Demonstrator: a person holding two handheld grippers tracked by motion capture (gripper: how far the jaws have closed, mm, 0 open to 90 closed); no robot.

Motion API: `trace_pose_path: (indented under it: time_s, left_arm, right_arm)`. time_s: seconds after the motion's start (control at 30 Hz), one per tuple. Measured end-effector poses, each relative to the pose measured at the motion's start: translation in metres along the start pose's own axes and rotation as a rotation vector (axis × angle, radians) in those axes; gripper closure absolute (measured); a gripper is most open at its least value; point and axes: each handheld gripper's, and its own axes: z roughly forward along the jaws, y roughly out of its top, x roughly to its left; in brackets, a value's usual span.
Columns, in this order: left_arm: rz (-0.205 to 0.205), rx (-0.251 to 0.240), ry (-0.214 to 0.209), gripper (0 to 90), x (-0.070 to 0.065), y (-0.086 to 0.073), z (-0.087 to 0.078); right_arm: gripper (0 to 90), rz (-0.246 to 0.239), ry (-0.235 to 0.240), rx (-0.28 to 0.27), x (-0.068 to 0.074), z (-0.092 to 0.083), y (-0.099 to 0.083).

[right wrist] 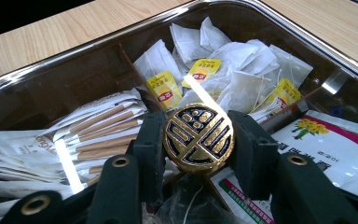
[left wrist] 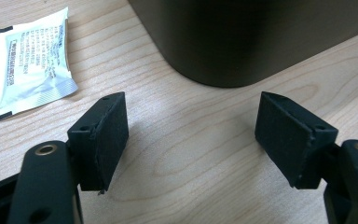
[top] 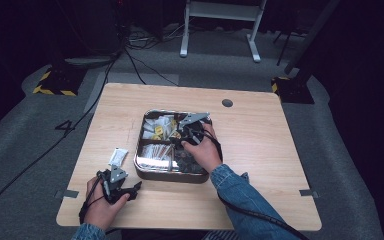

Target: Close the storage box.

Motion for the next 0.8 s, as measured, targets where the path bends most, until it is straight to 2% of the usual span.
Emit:
trace_pose_path:
  time_s: [0.4,0.8]
  left_arm:
    - [0.000,0.000,0.000,26.2,0.0000,0.0000,0.0000]
    - [0.000,0.000,0.000,26.2,0.0000,0.0000,0.0000]
  right_arm:
    - [58.8,-0.003,0.000,0.021,-0.0003,0.0000,-0.0016]
    - [58.7,0.012,-0.004,0.012,-0.0002,0.0023,-0.0020]
